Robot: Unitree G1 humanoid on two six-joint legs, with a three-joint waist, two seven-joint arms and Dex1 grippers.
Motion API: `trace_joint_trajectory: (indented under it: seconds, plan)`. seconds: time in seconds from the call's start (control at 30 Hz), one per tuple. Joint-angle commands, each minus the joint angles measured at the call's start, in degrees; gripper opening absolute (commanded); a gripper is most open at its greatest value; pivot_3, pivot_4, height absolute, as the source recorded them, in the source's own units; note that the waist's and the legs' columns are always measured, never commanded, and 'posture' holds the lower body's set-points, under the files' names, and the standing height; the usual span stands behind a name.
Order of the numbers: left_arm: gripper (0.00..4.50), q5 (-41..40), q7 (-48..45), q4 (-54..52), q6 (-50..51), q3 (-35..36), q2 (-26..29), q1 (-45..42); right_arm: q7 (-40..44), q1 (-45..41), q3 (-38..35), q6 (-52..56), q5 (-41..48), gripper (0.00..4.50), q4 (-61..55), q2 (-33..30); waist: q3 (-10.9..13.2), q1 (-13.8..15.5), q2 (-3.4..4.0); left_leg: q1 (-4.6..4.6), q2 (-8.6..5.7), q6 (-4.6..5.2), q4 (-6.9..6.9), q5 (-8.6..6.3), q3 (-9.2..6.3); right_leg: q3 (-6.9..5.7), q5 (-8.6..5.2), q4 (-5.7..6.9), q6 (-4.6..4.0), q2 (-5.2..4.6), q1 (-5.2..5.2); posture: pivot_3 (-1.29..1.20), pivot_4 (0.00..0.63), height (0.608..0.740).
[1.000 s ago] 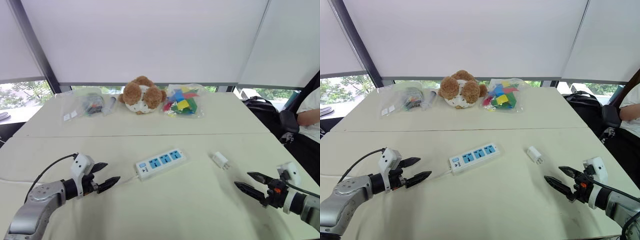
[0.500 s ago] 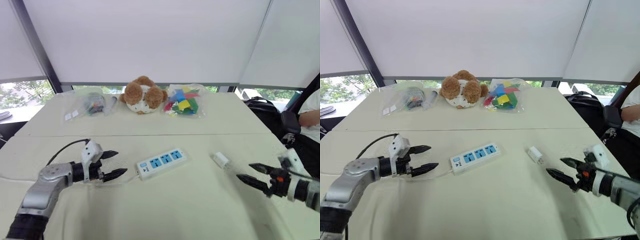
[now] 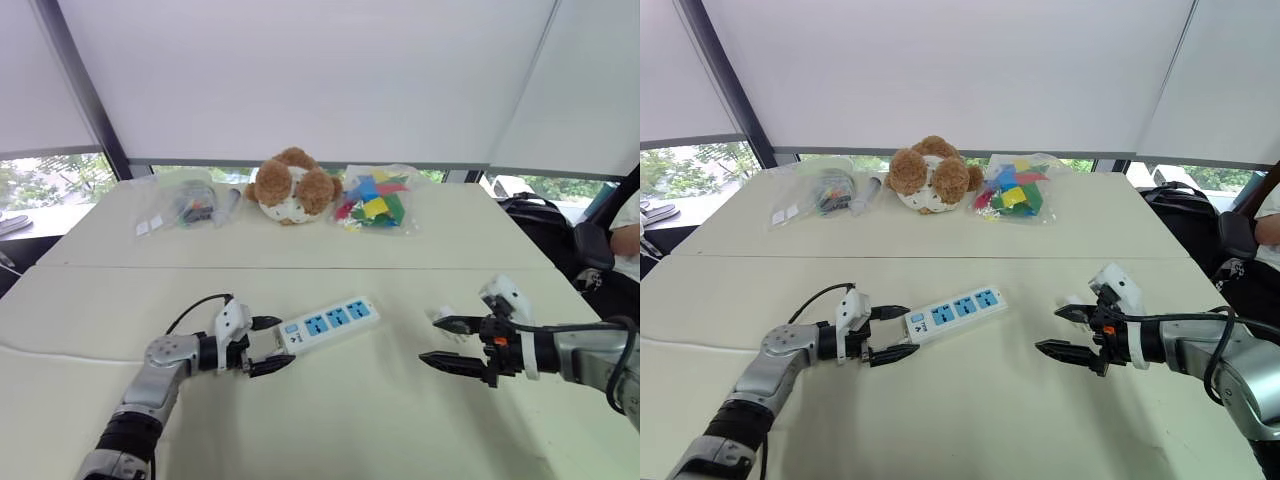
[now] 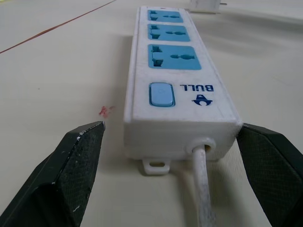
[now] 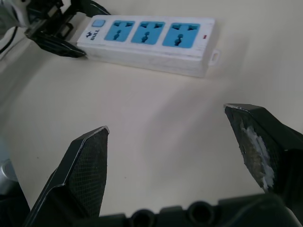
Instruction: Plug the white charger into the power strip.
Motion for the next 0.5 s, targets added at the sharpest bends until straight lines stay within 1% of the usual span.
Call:
trace_joint_trajectory:
  seconds: [0.03, 0.1, 0.13, 0.17, 0.3, 0.4, 0.43, 0.47, 0.5]
  plan:
    - [4.23, 0.39, -0.25, 3.49, -3.39, 0.43, -1.09, -2.13, 0.1, -0.93, -0.92, 0.34, 0.44, 4.41, -1.62, -0.65, 0.0, 0.03, 0.0, 0.0, 0.0, 0.0, 0.05, 0.0, 0.0, 0.0, 0.0, 0.01, 0.0, 0.0, 0.02, 0.0, 0.15, 0.739]
    - [3.64, 0.48, -0.55, 5.73, -4.76, 0.7, -1.71, -3.24, 0.56, -0.85, -0.96, 0.34, 0.26, 4.5, -1.52, -1.1, 0.0, 0.08, 0.0, 0.0, 0.0, 0.0, 0.16, 0.0, 0.0, 0.0, 0.0, 0.04, -0.01, 0.0, 0.06, 0.0, 0.15, 0.739]
    - [3.1, 0.63, -0.7, 6.52, -5.4, 0.7, -1.86, -3.61, 0.67, -0.82, -1.09, 0.39, 0.25, 4.5, -1.53, -1.2, 0.0, 0.08, 0.0, 0.0, 0.0, 0.0, 0.25, 0.0, 0.0, 0.0, 0.0, 0.05, -0.01, 0.0, 0.09, 0.0, 0.15, 0.739]
    - [2.95, 0.78, -0.84, 7.17, -5.9, 0.68, -2.0, -3.94, 0.62, -0.9, -1.32, 0.46, 0.28, 4.5, -1.52, -1.18, 0.0, 0.09, 0.0, 0.0, 0.0, 0.0, 0.31, 0.0, 0.0, 0.0, -0.01, 0.05, -0.03, 0.0, 0.12, 0.0, 0.15, 0.739]
    - [2.96, 1.33, -1.37, 9.02, -7.18, 0.41, -2.19, -4.88, -0.96, -1.37, -2.16, 0.94, -0.04, 4.5, -1.89, -0.96, 0.0, 0.1, 0.01, 0.02, 0.0, 0.0, 0.42, 0.0, 0.0, 0.01, -0.01, 0.04, -0.05, -0.02, 0.21, 0.0, 0.15, 0.739]
    - [2.96, 2.05, -3.93, 8.74, -7.38, -0.95, -1.67, -5.55, -2.34, -3.76, -2.06, 2.24, -1.39, 4.5, -0.28, -2.8, -0.01, 0.34, 0.03, 0.03, 0.0, 0.0, 0.42, 0.0, -0.01, 0.01, 0.0, 0.06, -0.03, -0.01, 0.21, 0.0, 0.15, 0.739]
    - [2.96, 2.36, -5.03, 8.22, -7.67, -1.5, -1.4, -5.58, -2.24, -5.27, -2.26, 3.13, -1.25, 4.5, 1.17, -3.55, -0.02, 0.48, 0.03, 0.03, 0.0, 0.0, 0.42, 0.0, 0.0, 0.01, 0.0, 0.06, -0.03, -0.01, 0.2, 0.0, 0.15, 0.739]
    - [2.96, 2.4, -7.73, 6.41, -7.22, -2.83, -0.86, -5.17, -1.69, -10.17, -2.11, 5.56, -0.51, 4.5, 5.96, -4.61, -0.01, 0.43, 0.03, 0.02, 0.0, 0.0, 0.42, 0.0, 0.0, 0.01, 0.0, 0.06, -0.03, -0.01, 0.18, 0.0, 0.15, 0.739]
    - [2.96, 1.93, -10.02, 4.69, -5.81, -3.92, -0.53, -4.82, -0.92, -14.17, -0.13, 5.09, -2.76, 4.5, 10.06, -6.42, 0.0, 0.32, 0.07, 0.02, 0.01, 0.0, 0.42, 0.0, 0.01, 0.01, 0.0, 0.06, -0.04, -0.01, 0.18, 0.0, 0.15, 0.739]
